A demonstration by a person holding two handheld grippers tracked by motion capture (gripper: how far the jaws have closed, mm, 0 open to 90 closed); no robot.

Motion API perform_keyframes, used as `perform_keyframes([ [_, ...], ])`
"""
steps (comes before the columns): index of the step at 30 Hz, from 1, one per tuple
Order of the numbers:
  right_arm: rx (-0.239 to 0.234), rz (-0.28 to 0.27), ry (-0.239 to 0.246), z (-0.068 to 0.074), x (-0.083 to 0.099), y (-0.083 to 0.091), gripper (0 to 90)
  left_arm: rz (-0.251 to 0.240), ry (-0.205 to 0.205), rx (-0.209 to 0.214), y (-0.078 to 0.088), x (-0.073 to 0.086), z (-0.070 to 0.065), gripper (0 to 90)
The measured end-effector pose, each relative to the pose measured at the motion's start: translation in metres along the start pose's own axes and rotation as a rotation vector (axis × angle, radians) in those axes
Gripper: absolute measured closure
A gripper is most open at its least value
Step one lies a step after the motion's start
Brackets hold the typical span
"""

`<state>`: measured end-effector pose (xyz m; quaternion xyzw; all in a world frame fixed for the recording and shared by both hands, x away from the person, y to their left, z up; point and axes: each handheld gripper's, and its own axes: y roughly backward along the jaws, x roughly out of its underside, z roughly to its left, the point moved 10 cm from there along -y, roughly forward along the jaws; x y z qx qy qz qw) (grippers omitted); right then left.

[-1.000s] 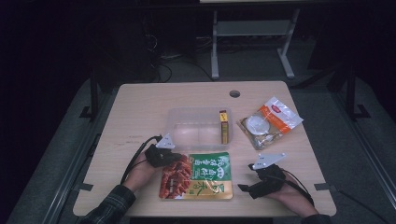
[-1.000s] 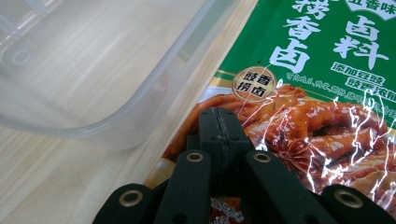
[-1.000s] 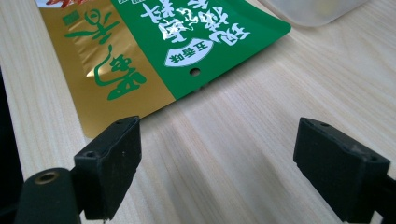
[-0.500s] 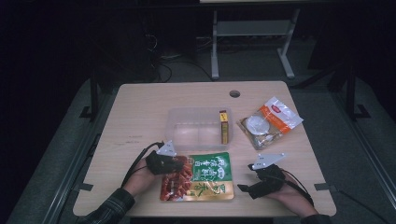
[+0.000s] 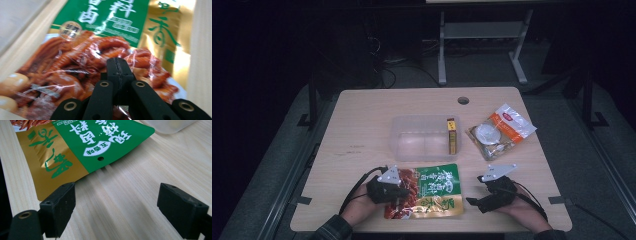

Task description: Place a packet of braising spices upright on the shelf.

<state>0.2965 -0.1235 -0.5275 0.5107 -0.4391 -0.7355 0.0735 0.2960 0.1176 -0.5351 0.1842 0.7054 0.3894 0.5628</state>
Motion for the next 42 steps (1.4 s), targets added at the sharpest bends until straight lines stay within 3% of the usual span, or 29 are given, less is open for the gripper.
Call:
perform_keyframes([
  [4,0.001,0.001,-0.002,0.0,0.0,0.0,14.7,-0.01,-0.023,-0.013,0.002,-0.005,0.008,90.0],
  [7,0.0,0.0,-0.001,0.0,0.0,0.0,14.7,-0.052,-0.045,0.0,0.006,-0.015,0.02,89.7],
  [8,0.0,0.001,-0.003,-0.001,0.0,0.0,14.7,-0.068,-0.045,0.028,0.005,-0.019,0.026,68.8],
  [11,0.0,0.002,-0.002,-0.001,0.0,-0.001,14.7,-0.068,-0.06,0.033,0.003,-0.021,0.032,56.9],
  [12,-0.002,0.005,-0.002,-0.001,0.001,-0.001,14.7,-0.078,-0.062,0.043,0.002,-0.022,0.034,42.7],
  [13,-0.002,0.005,-0.002,-0.001,0.001,-0.001,14.7,-0.092,-0.055,0.063,0.001,-0.022,0.035,42.7],
  [14,-0.003,0.008,-0.003,0.0,0.001,-0.002,14.7,-0.094,-0.055,0.061,-0.001,-0.022,0.037,31.0],
  [15,-0.003,0.008,-0.003,0.0,0.001,-0.002,14.7,-0.092,-0.063,0.062,-0.003,-0.021,0.037,31.0],
  [16,-0.003,0.008,-0.004,0.001,0.001,-0.001,14.7,-0.061,-0.086,0.079,-0.008,-0.019,0.037,26.0],
  [18,-0.001,0.007,-0.005,0.0,0.001,-0.001,14.7,-0.052,-0.104,0.06,-0.01,-0.019,0.038,21.9],
  [30,-0.001,0.004,-0.003,-0.001,0.001,-0.001,14.7,-0.08,-0.114,0.049,-0.024,-0.028,0.047,14.1],
  [32,-0.002,0.007,-0.002,-0.001,0.001,-0.001,14.7,-0.075,-0.11,0.073,-0.026,-0.028,0.047,14.1],
  [42,-0.004,0.009,-0.002,0.0,0.001,-0.001,14.7,-0.072,-0.082,0.091,-0.029,-0.025,0.048,13.6],
])
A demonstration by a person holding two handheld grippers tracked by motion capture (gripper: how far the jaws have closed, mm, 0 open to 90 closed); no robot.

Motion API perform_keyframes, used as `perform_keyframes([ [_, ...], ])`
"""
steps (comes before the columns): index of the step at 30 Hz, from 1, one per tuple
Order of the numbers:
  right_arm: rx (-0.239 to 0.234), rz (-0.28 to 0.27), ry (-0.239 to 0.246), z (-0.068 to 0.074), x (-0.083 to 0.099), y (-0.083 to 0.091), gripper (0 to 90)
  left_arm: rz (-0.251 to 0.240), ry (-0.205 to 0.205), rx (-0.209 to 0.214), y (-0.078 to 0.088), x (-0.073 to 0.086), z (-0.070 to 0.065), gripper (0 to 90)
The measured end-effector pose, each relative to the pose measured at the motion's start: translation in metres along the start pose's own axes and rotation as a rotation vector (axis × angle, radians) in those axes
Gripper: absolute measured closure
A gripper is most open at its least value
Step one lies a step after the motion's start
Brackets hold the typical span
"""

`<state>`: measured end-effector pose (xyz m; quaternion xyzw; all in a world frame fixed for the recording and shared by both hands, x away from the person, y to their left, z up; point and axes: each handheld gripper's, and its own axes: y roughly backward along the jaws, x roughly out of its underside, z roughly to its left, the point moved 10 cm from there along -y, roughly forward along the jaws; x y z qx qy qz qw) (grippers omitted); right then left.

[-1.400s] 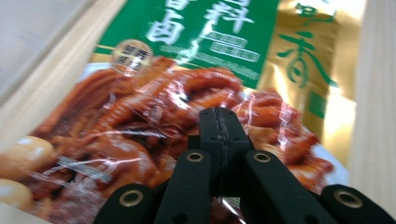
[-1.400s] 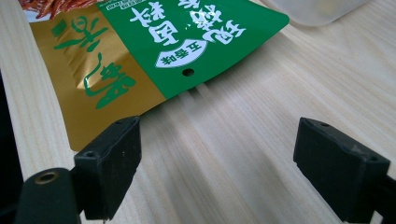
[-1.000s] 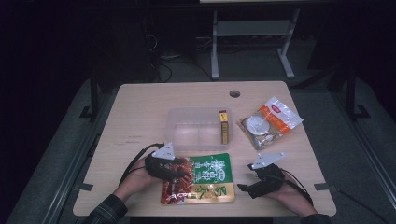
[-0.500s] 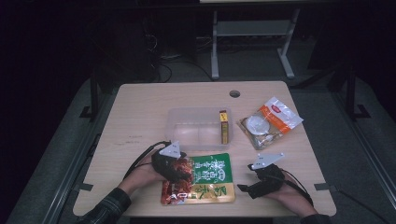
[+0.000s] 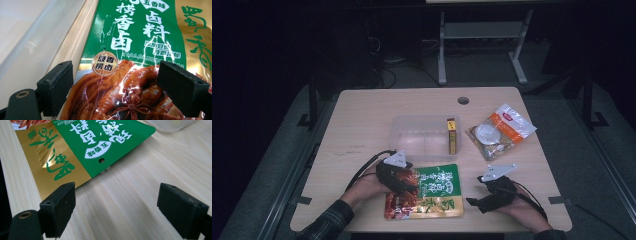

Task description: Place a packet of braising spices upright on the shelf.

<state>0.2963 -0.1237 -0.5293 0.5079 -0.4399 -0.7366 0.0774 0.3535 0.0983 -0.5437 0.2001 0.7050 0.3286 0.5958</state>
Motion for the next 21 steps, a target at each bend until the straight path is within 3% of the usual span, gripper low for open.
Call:
perform_keyframes([
  [9,-0.003,-0.001,0.002,0.0007,-0.0001,-0.0001,14.7,0.031,-0.006,-0.016,0.0016,-0.0001,-0.0054,22.1],
  [12,-0.002,-0.003,0.0,0.0004,-0.0004,0.0005,14.7,0.012,-0.025,-0.035,0.0,-0.0007,-0.0023,16.8],
  [13,-0.003,0.001,0.0,0.0002,0.0002,0.0013,14.7,0.007,-0.03,-0.041,-0.0007,-0.0007,-0.0005,10.7],
  [16,-0.006,-0.002,-0.004,-0.0001,0.0007,0.0006,14.7,0.005,0.001,-0.024,-0.0017,0.0006,0.0002,10.6],
  [21,-0.007,-0.001,0.0,0.0002,0.0001,-0.0001,14.7,-0.003,0.009,-0.031,-0.0016,0.001,-0.0008,10.9],
])
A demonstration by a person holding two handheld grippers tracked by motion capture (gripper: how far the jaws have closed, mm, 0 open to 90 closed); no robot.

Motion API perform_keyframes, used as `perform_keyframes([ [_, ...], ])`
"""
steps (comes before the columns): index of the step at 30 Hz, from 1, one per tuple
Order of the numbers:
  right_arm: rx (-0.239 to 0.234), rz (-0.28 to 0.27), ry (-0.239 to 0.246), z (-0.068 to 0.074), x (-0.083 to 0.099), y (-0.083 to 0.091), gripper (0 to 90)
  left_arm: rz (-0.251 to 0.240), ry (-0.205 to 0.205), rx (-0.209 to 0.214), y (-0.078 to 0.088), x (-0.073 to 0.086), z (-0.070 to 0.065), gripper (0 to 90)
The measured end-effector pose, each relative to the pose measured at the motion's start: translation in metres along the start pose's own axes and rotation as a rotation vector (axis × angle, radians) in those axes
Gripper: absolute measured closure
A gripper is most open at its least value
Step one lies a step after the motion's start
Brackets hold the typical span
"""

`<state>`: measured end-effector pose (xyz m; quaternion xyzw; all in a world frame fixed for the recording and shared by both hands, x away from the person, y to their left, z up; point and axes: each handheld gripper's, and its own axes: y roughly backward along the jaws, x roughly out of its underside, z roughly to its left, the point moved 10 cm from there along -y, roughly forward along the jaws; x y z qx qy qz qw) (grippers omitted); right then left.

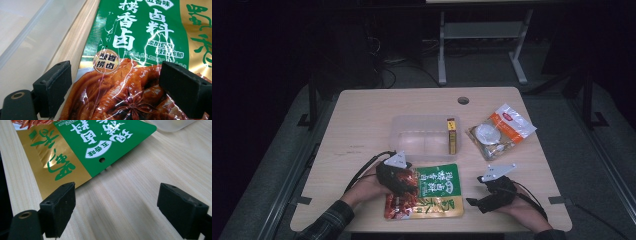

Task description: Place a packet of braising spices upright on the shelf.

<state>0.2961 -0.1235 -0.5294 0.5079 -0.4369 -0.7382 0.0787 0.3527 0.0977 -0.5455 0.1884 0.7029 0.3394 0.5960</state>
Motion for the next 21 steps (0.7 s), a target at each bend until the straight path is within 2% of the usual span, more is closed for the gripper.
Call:
perform_keyframes([
  [5,0.001,0.004,-0.001,0.001,0.0,0.001,14.7,0.016,0.005,-0.007,0.0,0.0,-0.004,11.2],
  [15,-0.001,0.0,-0.002,0.0,0.0,0.001,14.7,0.04,-0.012,-0.008,0.0,0.0,-0.01,14.2],
  [17,0.0,0.0,-0.001,0.0,0.0,0.001,14.7,0.042,-0.022,-0.008,0.001,0.0,-0.012,17.4],
  [21,-0.001,0.003,0.0,0.001,0.0,0.001,14.7,0.05,-0.039,0.001,0.005,-0.001,-0.016,33.4],
])
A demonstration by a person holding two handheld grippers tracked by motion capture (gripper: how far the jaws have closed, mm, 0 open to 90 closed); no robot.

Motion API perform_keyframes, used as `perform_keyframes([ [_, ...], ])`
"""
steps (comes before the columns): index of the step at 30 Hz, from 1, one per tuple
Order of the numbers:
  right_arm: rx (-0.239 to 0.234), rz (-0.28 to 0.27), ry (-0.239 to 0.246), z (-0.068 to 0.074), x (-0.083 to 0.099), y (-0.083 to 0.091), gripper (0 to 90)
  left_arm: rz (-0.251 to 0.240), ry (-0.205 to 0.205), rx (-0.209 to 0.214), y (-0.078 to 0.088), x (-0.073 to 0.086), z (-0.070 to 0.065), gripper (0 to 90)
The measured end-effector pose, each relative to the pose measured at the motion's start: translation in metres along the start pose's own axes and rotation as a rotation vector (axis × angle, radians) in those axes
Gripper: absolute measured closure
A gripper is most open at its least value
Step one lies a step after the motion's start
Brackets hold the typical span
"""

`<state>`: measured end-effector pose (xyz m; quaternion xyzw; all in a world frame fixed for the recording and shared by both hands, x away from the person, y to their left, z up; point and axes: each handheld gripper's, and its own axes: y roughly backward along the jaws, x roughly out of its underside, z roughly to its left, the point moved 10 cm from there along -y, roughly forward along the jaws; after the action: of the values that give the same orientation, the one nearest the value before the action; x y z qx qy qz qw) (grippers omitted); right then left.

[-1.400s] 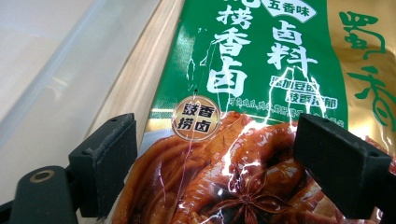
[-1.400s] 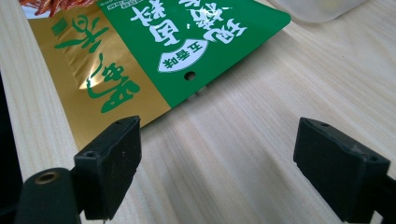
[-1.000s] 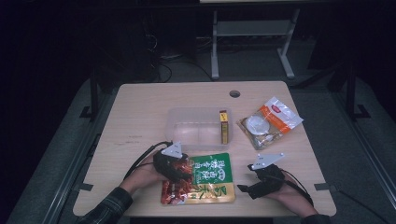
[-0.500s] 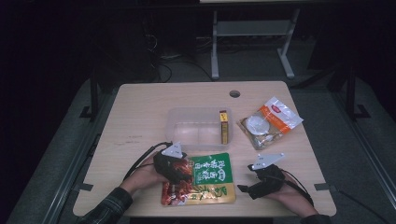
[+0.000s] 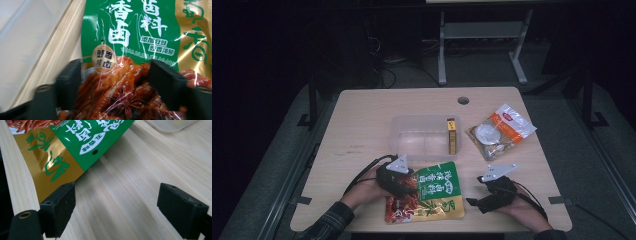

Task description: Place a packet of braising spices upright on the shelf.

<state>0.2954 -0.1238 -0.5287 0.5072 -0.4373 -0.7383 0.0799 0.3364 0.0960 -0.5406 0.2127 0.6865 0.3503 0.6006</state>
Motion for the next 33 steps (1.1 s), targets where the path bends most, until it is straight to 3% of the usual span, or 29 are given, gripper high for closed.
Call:
perform_keyframes([
  [2,0.0,0.0,0.001,0.0,0.0,0.0,14.7,0.0,-0.006,0.006,0.001,0.0,-0.002,43.2],
  [3,0.001,0.001,-0.001,0.0,0.0,0.0,14.7,0.0,-0.014,0.007,0.001,-0.001,-0.002,43.2],
  [10,0.001,-0.005,-0.002,0.0,0.0,0.001,14.7,-0.001,-0.016,-0.006,0.004,0.0,-0.003,80.4],
  [14,0.003,-0.002,-0.002,-0.001,0.0,0.001,14.7,-0.002,-0.032,-0.023,0.005,-0.001,-0.005,88.4],
  [16,0.003,-0.005,-0.004,-0.001,0.0,0.001,14.7,0.005,-0.034,-0.024,0.006,-0.001,-0.005,89.2],
  [20,0.002,-0.009,-0.009,-0.001,0.0,0.002,14.7,-0.001,0.01,-0.004,0.01,-0.001,-0.004,89.9],
  [24,0.001,-0.011,-0.017,-0.003,0.0,0.002,14.7,-0.067,0.079,-0.009,0.023,-0.004,0.002,90.0],
  [33,-0.033,-0.03,-0.031,0.003,-0.005,0.003,13.5,-0.25,0.185,-0.037,0.058,-0.021,0.012,90.0],
])
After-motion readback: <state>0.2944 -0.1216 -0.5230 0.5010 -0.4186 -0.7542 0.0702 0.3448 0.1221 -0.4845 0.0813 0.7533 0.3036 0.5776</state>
